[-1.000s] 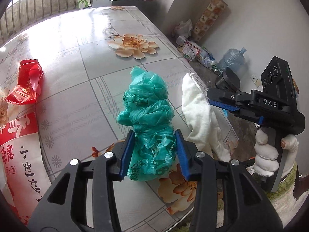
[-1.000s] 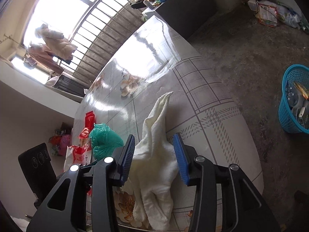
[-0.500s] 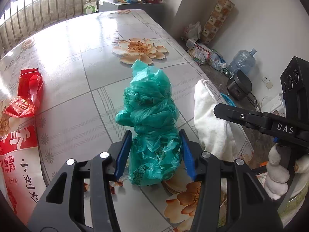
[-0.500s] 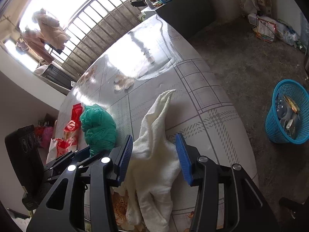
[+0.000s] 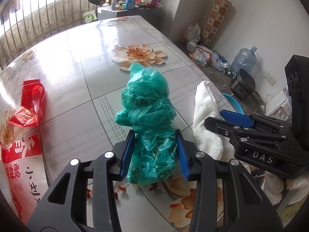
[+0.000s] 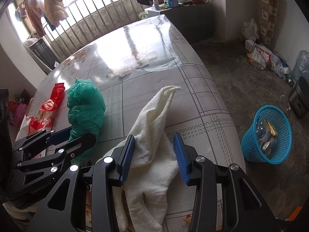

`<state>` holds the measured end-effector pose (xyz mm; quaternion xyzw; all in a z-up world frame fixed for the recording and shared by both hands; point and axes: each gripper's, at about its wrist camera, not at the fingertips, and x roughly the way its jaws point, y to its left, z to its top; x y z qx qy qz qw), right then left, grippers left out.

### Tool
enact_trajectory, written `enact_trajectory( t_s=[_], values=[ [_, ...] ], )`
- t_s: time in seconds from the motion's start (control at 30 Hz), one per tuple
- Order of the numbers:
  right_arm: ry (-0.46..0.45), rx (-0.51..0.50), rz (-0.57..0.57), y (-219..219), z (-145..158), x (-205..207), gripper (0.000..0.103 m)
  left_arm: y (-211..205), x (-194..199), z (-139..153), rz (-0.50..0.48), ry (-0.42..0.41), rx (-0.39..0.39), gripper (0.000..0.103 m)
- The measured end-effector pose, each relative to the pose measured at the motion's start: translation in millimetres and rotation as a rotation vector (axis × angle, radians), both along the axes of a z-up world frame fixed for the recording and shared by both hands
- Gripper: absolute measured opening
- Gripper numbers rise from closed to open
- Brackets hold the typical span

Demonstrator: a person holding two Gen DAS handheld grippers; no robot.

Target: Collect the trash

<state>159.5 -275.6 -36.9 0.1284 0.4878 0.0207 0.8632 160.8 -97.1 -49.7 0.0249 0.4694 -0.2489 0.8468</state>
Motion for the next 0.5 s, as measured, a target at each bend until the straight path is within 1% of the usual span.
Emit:
enact_trajectory(
  t_s=[0.03, 0.1, 0.27, 0.4, 0.5],
  values=[
    [0.0, 0.006, -0.004, -1, 0, -1, 0.035, 0, -1, 0, -0.002, -0.005, 0.005, 0.038],
    [0.004, 0.029, -0.011, -6, -1, -1, 0.027, -1, -2, 1, -0.005, -0.014, 0.014, 0.038],
    [0.003, 0.075, -0.032, -11, -3, -5, 0.017, -2, -4, 2, -0.008, -0.027, 0.022, 0.037],
    [-0.014, 0.125, -0.05, -18, 0, -8, 0.013, -4, -6, 3, -0.012, -0.038, 0.031, 0.037],
    [-0.035, 0.168, -0.065, -23, 6, -12, 0.012, -4, -9, 4, -0.014, -0.051, 0.041, 0.037]
  ],
)
